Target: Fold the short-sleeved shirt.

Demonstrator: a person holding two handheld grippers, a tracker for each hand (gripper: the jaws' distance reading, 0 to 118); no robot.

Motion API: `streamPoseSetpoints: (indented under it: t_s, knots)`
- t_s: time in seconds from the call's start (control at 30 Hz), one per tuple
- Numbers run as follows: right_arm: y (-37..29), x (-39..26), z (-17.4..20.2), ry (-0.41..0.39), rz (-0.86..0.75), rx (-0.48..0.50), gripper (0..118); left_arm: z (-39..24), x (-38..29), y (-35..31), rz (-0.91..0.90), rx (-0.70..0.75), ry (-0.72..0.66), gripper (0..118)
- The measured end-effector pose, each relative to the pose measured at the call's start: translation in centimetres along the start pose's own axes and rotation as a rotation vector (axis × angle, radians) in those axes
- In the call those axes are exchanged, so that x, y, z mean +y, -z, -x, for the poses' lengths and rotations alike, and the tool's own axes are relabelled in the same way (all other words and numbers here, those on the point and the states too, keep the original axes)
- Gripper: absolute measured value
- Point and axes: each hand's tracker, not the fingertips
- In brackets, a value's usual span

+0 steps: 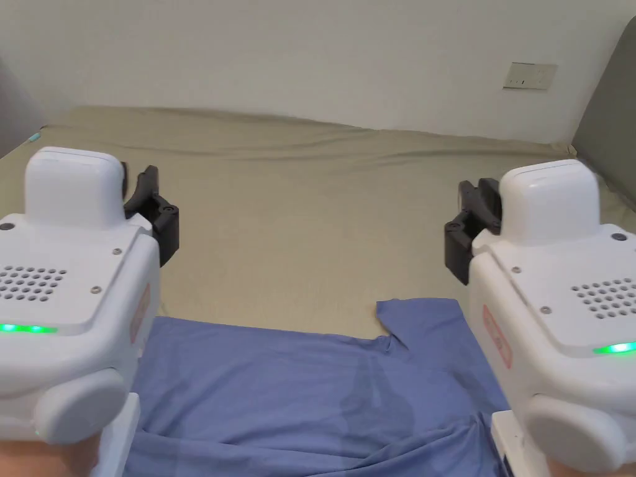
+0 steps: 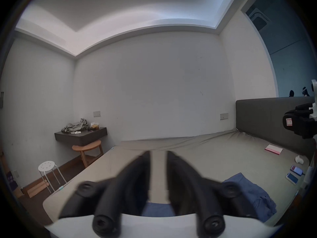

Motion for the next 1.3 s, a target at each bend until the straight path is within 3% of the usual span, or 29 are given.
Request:
streamPoseSetpoints:
  t_s: [0.07,0.4,0.6,0.8,0.83,0.87,0.93,0.97,1.1,1.3]
  knots:
    - [0.3,-0.1,1.4,0.018,0.007,0.013,0,-0.8,-0.3,0.0,-0.031,0.061,0.054,0]
    - [3.0,-2.2,2.9,0.008,0.073,0.036,0,-1.5,-1.8,2.1,0.032,0.014,0.097,0]
    - [5.8,-4.8,2.5,-0.001,0.146,0.044,0,-1.4,-6.6,6.3,0.201,-0.009,0.155,0]
    - [9.3,-8.4,0.0,0.006,0.23,0.024,0,1.3,-15.3,13.3,0.534,-0.076,0.096,0]
    - [9.9,-9.0,-0.5,0.005,0.245,0.013,0,2.0,-17.0,14.8,0.605,-0.074,0.112,5]
    - [10.3,-9.4,-0.7,0.006,0.262,0.005,0,2.8,-18.6,16.3,0.661,-0.08,0.107,29]
    - [11.4,-10.7,-1.7,0.01,0.302,-0.016,0,4.4,-22.1,19.7,0.763,-0.047,0.094,95]
    - [11.9,-11.2,-2.2,0.011,0.322,-0.024,0,4.9,-23.1,21.0,0.803,-0.017,0.099,115]
    - [13.2,-12.8,-3.6,0.009,0.377,-0.051,0,8.2,-26.5,26.1,0.84,0.07,0.037,115]
    - [14.1,-14.7,-5.2,0.022,0.438,-0.083,0,9.7,-29.6,30.6,0.91,0.075,-0.045,111]
